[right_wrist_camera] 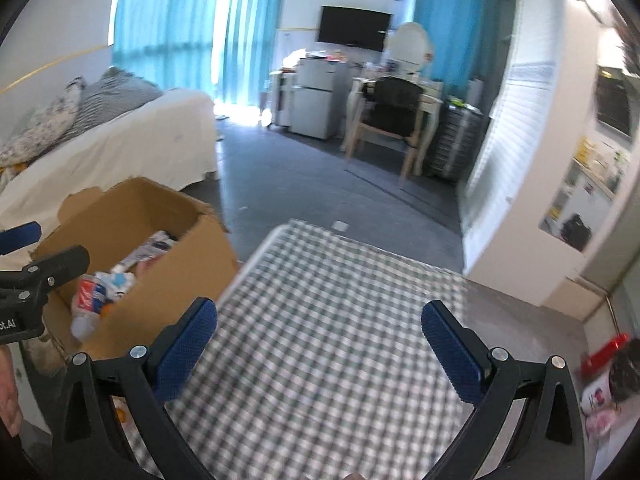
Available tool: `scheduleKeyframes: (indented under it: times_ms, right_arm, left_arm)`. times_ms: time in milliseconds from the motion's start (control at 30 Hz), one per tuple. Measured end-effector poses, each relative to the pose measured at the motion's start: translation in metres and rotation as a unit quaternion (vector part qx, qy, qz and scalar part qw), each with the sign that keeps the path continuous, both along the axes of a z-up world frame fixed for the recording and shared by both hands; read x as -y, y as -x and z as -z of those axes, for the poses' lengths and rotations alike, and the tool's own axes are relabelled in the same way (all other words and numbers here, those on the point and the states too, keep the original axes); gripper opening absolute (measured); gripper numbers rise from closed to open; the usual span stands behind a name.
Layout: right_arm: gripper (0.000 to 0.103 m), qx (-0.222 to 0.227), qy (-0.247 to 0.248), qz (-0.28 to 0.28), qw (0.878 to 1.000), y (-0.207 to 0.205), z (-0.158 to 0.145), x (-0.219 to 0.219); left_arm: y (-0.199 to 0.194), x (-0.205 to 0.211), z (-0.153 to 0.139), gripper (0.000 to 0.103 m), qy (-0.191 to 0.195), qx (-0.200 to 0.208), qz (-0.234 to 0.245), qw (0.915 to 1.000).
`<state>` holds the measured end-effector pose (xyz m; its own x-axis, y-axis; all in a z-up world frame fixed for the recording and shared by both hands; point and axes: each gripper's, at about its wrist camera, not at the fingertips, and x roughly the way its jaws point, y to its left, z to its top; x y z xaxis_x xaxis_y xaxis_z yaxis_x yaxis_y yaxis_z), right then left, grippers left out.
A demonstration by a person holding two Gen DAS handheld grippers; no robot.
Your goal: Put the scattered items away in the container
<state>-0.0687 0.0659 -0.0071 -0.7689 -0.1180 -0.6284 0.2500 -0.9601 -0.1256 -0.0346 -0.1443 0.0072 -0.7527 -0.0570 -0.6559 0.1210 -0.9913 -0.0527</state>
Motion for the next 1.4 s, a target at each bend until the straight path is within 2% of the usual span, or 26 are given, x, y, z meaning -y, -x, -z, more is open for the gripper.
scheduleKeyframes:
  times_ms: [200, 500, 867, 1400]
  right_arm:
    - [0.103, -0.006, 0.009, 0.036, 0.999, -0.025, -0.003, -0.046]
    - [0.103, -0.007, 0.027, 0.082, 0.996, -0.050, -0.009, -0.090]
    - [0.103, -0.005, 0.046, 0.092, 0.995, -0.073, -0.013, -0.093]
    - [0.103, 0.002, 0.041, 0.086, 0.995, -0.075, -0.008, -0.082]
  left_arm:
    - [-0.008, -0.050, -0.002, 0.103, 0.003, -0.012, 0.034, 0.9994]
    - [-0.015, -0.091, -0.005, 0.103, 0.012, -0.011, 0.053, 0.9984]
    - [-0.033, -0.091, -0.006, 0.103, 0.019, -0.017, 0.055, 0.9982]
    - [-0.037, -0.081, 0.006, 0.103, 0.032, -0.011, 0.049, 0.9982]
